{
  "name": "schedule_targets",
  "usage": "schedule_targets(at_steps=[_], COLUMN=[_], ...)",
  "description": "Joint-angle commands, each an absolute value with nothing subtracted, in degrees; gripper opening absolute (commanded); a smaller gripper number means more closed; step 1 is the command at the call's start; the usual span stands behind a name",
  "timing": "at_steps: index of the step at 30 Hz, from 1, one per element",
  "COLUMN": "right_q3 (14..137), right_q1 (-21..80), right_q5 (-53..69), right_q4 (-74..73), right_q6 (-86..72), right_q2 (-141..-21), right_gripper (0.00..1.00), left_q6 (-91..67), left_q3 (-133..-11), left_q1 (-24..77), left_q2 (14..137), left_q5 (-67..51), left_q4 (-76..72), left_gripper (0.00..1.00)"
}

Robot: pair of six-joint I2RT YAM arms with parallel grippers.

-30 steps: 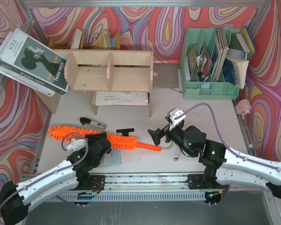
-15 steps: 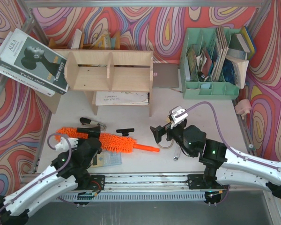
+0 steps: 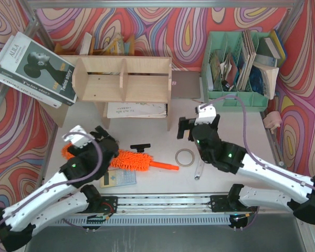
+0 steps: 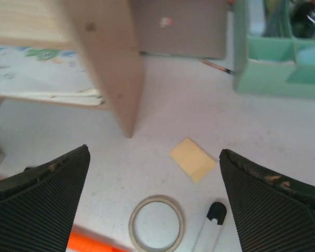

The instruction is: Dust the bookshelf with a duster

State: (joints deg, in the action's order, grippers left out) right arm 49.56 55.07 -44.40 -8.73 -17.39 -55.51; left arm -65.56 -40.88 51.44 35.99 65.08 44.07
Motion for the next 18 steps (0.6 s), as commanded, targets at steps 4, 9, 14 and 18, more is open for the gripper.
schedule_targets(at_steps=[4,9,14,18], right_q3=[51.4,49.8,47.0,45.9], right_q1=[38.9,33.9,30.7,26.8], right_q5=[-34.7,-35.6,-36.0,-34.5], right_q4=[-19.6,-17.0,-8.7,-5.7], right_q6=[-31.6,-28.5,-18.2,-15.7], right_q2=[-59.6,-57.7,-58.0,-60.4], right_gripper=[0.99,0.99,0.99,0.99], left_q6=[-22.6,-15.4,-5.6,-4.8], left_q3=[-33.6,-25.4,-15.6,-12.9], left_q1=[46.1,33.9,24.7,17.6], left_q2=[49.3,53.9,52.2,55.6], left_q5=[78.9,66.6,52.3,45.7], left_q4=[7.2,-6.8,-31.0,-38.1], left_gripper=[0.98,0.98,0.98,0.98])
